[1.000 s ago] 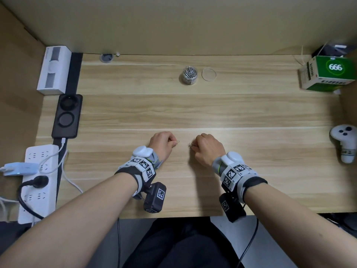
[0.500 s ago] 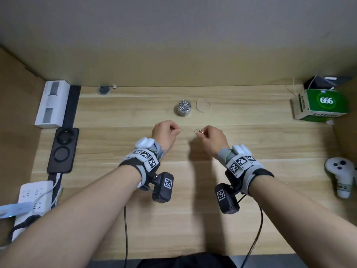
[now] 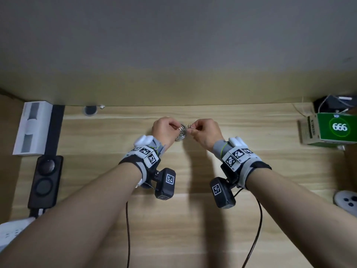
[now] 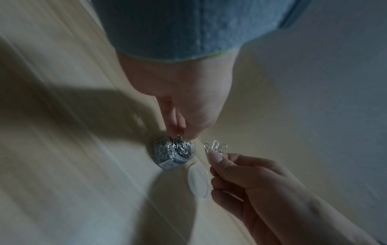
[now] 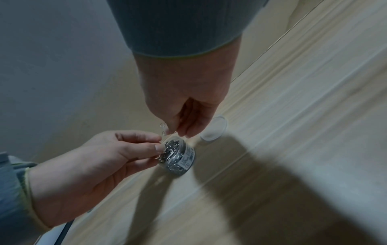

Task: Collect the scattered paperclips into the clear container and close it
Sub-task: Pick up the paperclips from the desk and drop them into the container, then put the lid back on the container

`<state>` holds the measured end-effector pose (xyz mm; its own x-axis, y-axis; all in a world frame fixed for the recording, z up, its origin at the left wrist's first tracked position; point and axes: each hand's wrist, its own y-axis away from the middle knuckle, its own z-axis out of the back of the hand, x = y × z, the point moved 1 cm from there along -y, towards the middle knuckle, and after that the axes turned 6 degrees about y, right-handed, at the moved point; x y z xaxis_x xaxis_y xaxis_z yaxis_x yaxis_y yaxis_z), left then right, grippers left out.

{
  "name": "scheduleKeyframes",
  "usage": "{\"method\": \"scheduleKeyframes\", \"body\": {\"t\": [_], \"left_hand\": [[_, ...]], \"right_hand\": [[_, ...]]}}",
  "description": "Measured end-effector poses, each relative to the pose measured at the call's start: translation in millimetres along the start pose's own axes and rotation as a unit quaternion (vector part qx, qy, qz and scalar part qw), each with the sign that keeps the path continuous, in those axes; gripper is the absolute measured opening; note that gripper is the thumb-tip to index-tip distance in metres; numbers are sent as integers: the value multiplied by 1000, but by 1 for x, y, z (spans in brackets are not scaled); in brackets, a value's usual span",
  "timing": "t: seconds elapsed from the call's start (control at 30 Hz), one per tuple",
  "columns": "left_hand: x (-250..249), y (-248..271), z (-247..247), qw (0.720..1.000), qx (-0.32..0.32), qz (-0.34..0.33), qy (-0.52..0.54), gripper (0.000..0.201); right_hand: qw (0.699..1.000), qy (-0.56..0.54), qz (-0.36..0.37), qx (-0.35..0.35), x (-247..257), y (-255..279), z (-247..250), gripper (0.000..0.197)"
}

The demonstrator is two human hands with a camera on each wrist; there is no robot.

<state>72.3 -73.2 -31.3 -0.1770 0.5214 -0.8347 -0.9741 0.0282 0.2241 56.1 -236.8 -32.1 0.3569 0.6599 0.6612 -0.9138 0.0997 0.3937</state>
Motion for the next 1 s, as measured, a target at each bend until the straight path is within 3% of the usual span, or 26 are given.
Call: {"method": "scheduleKeyframes", "body": {"t": [0.4, 0.6, 0.67, 0.73, 0.8, 0.87, 1.0], "left_hand": [[33, -1, 17, 995, -37, 31, 90, 25], [31, -1, 7, 995, -44, 35, 80, 25], [29, -4, 3, 996, -30, 39, 68, 26], [30, -7, -1, 998, 0, 45, 53, 30], [31, -9, -3, 998, 23, 53, 36, 33], [30, -10, -4, 997, 33, 61, 36, 34], [30, -11, -3, 997, 37, 58, 38, 34]], "right_hand": [[999, -15, 46, 3, 12, -16, -14, 17], [998, -49, 33, -37, -17, -12, -4, 1], [997, -39, 11, -68, -30, -14, -2, 10], [996, 12, -4, -90, -37, -16, 1, 33], [996, 38, -19, -79, -41, -18, 1, 64], [996, 63, -19, -53, -43, -19, -3, 81], [993, 113, 0, -25, -44, -20, -9, 72]]}}
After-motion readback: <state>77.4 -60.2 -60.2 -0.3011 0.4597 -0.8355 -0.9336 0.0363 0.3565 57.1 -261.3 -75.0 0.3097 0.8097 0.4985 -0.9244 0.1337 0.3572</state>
